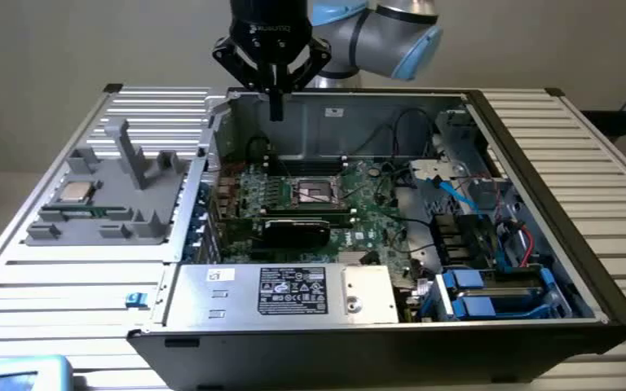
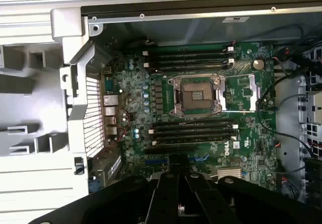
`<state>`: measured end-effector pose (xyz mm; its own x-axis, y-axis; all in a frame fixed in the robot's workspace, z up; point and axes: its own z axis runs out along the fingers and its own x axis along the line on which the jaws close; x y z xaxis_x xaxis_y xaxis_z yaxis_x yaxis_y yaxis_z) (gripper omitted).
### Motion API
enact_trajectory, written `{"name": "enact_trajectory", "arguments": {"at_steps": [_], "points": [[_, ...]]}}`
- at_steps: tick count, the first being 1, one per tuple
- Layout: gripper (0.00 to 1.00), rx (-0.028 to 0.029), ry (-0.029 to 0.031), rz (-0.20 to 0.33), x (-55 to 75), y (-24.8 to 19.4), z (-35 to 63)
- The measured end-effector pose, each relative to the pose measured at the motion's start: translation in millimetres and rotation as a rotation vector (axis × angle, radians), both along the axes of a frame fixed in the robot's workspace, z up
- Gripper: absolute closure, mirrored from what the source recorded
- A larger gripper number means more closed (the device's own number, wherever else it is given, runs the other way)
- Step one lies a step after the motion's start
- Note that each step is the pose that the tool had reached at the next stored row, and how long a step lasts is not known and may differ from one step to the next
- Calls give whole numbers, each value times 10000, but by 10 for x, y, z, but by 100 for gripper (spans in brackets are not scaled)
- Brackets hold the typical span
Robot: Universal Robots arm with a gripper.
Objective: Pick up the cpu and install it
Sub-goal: 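Reach for the cpu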
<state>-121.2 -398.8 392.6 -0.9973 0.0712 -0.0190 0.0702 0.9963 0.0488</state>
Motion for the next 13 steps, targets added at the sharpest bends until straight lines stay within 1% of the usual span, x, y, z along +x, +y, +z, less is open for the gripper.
{"name": "enact_trajectory", "arguments": {"at_steps": [13], "points": [[89, 0, 0, 0, 0, 0, 0]]}}
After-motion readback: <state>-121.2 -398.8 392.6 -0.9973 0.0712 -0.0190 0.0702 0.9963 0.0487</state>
